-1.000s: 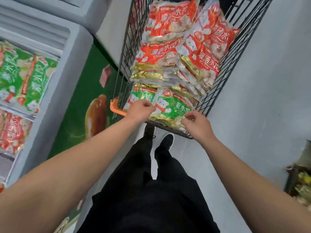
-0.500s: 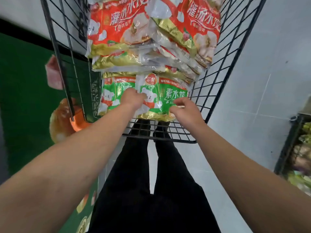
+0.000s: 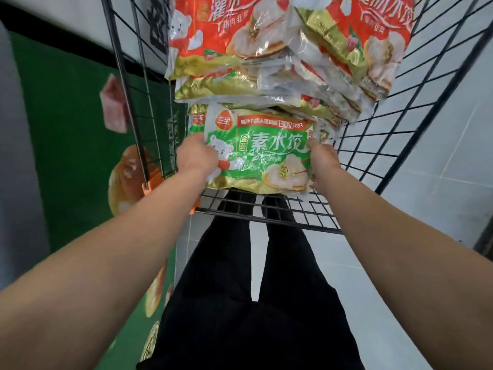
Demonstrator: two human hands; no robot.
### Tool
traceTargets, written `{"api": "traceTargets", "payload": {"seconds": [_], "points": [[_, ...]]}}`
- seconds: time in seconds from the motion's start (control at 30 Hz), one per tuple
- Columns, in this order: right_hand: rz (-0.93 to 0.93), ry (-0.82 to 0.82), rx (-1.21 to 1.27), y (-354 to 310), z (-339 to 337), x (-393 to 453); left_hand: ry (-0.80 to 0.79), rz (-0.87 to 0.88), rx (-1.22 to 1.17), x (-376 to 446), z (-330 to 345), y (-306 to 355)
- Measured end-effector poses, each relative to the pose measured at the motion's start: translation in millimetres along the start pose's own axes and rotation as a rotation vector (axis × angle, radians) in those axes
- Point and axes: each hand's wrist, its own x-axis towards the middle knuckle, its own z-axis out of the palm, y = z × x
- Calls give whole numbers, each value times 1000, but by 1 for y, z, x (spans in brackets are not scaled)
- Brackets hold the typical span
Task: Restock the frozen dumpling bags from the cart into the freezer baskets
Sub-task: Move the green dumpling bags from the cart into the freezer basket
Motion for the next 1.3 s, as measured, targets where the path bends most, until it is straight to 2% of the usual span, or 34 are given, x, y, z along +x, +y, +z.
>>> {"api": "traceTargets", "payload": {"seconds": [0.07, 0.23, 0.37, 0.5, 0.63, 0.77, 0.83, 1.0, 1.2, 1.3], "points": [[52, -38, 178, 3, 2, -1, 20, -41, -83, 5, 2, 1], [-12, -44, 272, 7, 0, -24, -15, -127, -302, -8, -6, 5], [-116, -54, 257, 3, -13, -53, -25, -59, -422, -32, -22, -7], [-268, -91, 283, -7, -41, -97, -87, 5, -693, -65, -45, -26], [-431, -187, 283, -6, -71, -150, -101, 117, -967, -148, -82, -26], [-561, -252, 230, 6, -82, -207, -42, 154, -1062, -209, -101, -62], [-637, -290, 187, 15, -74, -236, 34, 165, -1137, -239, -109, -86], [-733, -352, 22, 34, -34, -285, 96, 135, -1335, -285, -127, -151], [-849, -432, -216, 73, 54, -335, 312, 72, -1437, -303, -156, -255], [-839, -456, -292, 91, 103, -353, 336, 41, -1460, -297, -171, -307]]}}
